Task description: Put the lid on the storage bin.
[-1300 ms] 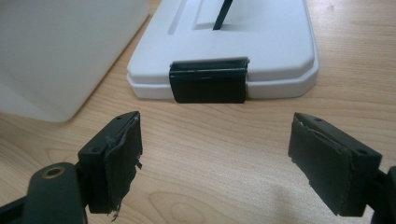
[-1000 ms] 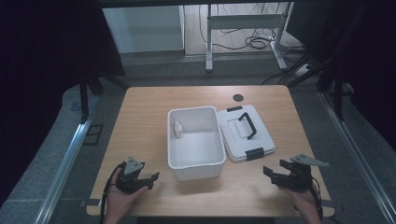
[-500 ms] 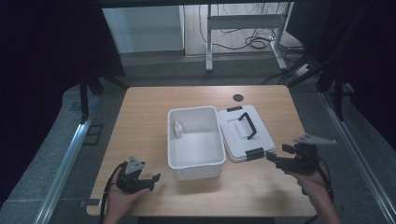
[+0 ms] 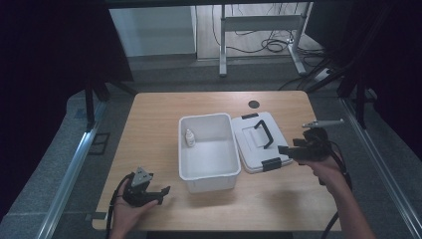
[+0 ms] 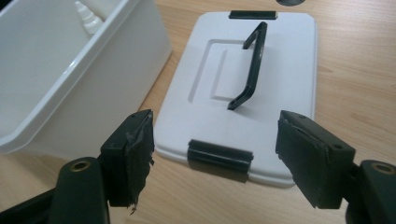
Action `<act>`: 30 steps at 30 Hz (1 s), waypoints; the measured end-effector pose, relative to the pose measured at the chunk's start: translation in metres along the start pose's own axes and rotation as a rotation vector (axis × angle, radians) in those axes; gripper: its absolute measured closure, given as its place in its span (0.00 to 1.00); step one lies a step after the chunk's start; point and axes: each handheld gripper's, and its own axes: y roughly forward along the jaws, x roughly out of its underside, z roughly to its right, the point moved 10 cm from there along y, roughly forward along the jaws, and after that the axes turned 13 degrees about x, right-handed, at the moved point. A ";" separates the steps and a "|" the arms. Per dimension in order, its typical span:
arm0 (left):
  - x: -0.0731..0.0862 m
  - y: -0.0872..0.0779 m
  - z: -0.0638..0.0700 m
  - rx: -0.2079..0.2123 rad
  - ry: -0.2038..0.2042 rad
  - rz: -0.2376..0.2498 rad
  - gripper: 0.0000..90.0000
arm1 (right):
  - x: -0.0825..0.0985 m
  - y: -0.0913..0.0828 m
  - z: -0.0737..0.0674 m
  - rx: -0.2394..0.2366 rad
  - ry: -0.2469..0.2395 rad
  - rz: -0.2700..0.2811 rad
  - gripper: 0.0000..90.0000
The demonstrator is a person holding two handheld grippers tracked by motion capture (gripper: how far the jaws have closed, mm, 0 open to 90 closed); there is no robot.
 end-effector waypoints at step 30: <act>0.000 0.003 0.001 0.015 0.009 -0.007 0.22 | -0.055 0.052 0.023 -0.125 0.118 -0.207 0.49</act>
